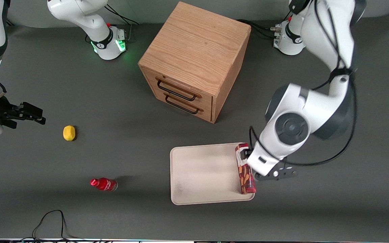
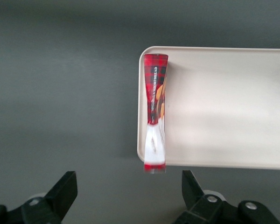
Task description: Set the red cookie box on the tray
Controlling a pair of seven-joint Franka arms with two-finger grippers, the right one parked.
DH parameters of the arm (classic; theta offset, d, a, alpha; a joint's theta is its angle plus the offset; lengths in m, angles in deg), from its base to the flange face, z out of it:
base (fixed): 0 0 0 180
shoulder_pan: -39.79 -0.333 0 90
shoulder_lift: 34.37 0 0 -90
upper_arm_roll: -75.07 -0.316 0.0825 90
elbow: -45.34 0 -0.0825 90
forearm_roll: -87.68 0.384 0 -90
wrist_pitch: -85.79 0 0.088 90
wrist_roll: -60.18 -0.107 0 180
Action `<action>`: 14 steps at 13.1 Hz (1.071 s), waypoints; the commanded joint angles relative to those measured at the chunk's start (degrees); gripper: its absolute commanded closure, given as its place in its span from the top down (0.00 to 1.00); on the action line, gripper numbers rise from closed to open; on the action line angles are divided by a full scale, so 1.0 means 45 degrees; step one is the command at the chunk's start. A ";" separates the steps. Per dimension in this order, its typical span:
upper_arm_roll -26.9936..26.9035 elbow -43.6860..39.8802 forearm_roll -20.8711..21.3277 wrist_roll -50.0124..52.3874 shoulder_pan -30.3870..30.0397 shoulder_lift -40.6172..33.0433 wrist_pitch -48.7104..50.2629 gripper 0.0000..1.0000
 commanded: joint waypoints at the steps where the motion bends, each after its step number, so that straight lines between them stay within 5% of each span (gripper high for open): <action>1: -0.0038 0.0862 -0.0220 0.0211 -0.0030 -0.1929 0.0875 1.00; 6: -0.0077 0.0979 -0.0162 0.0230 -0.0088 -0.3067 0.1289 1.00; 12: -0.0077 0.6439 -0.0064 -0.0062 -0.2076 -0.6344 -0.1265 1.00; 14: -0.0096 0.8119 -0.0277 -0.2002 -0.3226 -0.7515 -0.1931 1.00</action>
